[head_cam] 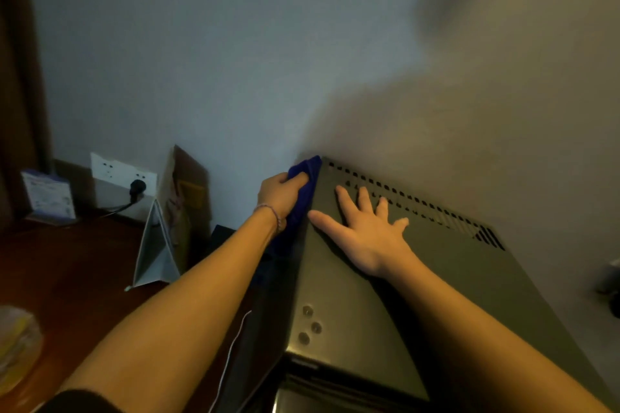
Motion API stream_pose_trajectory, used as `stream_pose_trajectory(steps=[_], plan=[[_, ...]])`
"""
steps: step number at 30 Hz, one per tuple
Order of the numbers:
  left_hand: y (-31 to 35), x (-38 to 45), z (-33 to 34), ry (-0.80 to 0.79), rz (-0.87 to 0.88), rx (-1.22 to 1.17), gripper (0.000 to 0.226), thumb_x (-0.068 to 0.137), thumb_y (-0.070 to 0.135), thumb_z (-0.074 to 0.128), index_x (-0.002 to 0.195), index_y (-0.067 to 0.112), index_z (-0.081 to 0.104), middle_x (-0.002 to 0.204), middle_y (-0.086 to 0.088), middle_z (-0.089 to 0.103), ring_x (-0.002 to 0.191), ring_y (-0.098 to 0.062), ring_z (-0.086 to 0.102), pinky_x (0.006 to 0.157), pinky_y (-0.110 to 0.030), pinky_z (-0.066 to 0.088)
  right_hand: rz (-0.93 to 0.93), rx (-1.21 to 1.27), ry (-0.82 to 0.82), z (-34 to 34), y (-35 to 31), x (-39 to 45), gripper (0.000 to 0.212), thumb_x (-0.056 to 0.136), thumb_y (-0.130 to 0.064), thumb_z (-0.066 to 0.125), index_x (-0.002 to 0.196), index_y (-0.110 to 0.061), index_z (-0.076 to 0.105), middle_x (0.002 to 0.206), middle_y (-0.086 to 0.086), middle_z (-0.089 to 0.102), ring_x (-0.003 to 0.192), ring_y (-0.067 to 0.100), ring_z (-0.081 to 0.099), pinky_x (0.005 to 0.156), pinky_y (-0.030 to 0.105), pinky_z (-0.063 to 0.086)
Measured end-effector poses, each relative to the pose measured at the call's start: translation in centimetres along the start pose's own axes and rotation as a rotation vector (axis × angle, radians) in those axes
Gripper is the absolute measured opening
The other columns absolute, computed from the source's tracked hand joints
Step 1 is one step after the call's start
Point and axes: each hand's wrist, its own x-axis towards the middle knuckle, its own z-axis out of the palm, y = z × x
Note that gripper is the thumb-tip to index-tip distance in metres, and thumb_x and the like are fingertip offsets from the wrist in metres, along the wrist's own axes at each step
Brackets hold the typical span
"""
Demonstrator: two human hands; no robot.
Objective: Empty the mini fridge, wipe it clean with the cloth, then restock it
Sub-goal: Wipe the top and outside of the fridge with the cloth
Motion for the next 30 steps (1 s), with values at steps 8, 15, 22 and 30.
stream_pose_trajectory(steps=[8,15,22,30], plan=[[-2.5,-11.6,-4.7,-0.015,0.008,-0.052,0.019,0.071,0.043,0.078,0.079,0.026,0.077,0.082,-0.006,0.076,0.088,-0.032,0.072,0.083,-0.057,0.057,0.034,0.033,-0.004,-0.4,-0.6,-0.9,0.094,0.079,-0.091,0.02,0.158,-0.043,0.004,0.168,0.003,-0.004,0.153,0.04,-0.004,0.115,0.071,-0.003],[-2.8,-19.1,-7.9,-0.071,0.052,0.051,0.06,0.05,0.08,0.074,0.081,0.029,0.072,0.103,-0.001,0.069,0.091,-0.022,0.069,0.089,-0.051,0.055,0.08,0.031,-0.014,-0.2,-1.7,-2.5,0.087,0.085,-0.086,0.02,0.158,-0.042,0.005,0.169,0.001,-0.003,0.153,0.036,-0.003,0.116,0.069,-0.001],[-2.0,-19.3,-7.6,-0.028,0.089,0.153,0.091,0.043,0.094,0.067,0.081,0.011,0.067,0.087,0.0,0.07,0.081,-0.021,0.068,0.083,-0.053,0.055,0.095,0.024,-0.009,0.0,-2.0,-2.7,0.084,0.088,-0.084,0.02,0.158,-0.041,0.004,0.169,0.001,-0.003,0.154,0.035,-0.003,0.117,0.069,0.0],[-0.5,-13.2,-4.3,0.073,0.026,0.141,0.056,0.056,0.082,0.068,0.076,0.029,0.072,0.07,0.008,0.071,0.078,-0.019,0.068,0.082,-0.044,0.057,0.078,0.024,0.008,0.3,-1.8,-1.8,0.082,0.089,-0.082,0.018,0.158,-0.041,0.004,0.168,0.002,-0.004,0.153,0.035,-0.004,0.117,0.069,-0.001]])
